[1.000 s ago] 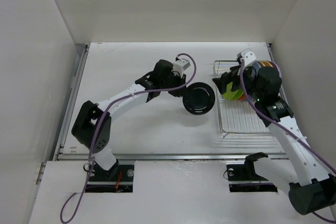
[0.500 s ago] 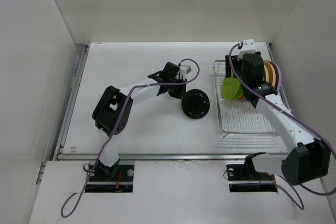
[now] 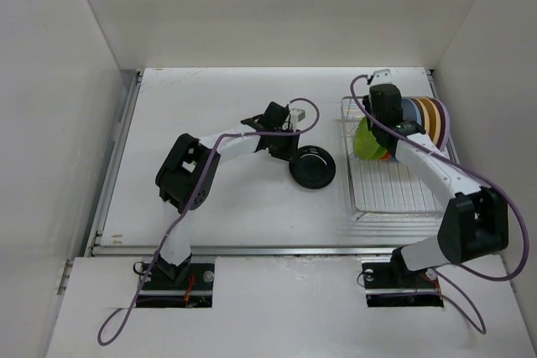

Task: Unload the plates from the dish rack

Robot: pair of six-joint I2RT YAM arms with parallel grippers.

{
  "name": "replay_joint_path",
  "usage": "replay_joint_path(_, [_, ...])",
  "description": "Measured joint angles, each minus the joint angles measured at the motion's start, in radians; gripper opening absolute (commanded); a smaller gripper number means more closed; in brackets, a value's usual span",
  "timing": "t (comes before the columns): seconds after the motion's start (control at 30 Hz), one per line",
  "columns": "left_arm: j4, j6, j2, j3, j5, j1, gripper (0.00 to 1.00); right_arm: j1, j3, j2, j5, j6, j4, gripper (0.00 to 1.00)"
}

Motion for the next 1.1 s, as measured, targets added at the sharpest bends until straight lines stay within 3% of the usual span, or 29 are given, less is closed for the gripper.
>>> replay_joint_path(0.43, [-0.032, -0.005, 0.016, 0.013, -0.032, 0.000, 0.55, -0.029, 0.024, 0.075, 0.012, -0.013, -0.058, 0.24])
replay_joint_path(0.6, [-0.034, -0.006, 0.016, 0.020, -0.040, 0.000, 0.74, -0.029, 0.032, 0.094, 0.010, -0.016, -0.072, 0.16])
replay_joint_path(0.83, [-0.043, -0.006, 0.009, 0.021, -0.047, 0.000, 0.88, -0.036, 0.034, 0.097, 0.006, -0.018, -0.080, 0.00])
replay_joint_path(1.1, [-0.049, -0.004, -0.091, 0.021, -0.050, 0.007, 0.94, -0.036, 0.034, 0.056, 0.018, -0.023, -0.091, 0.00])
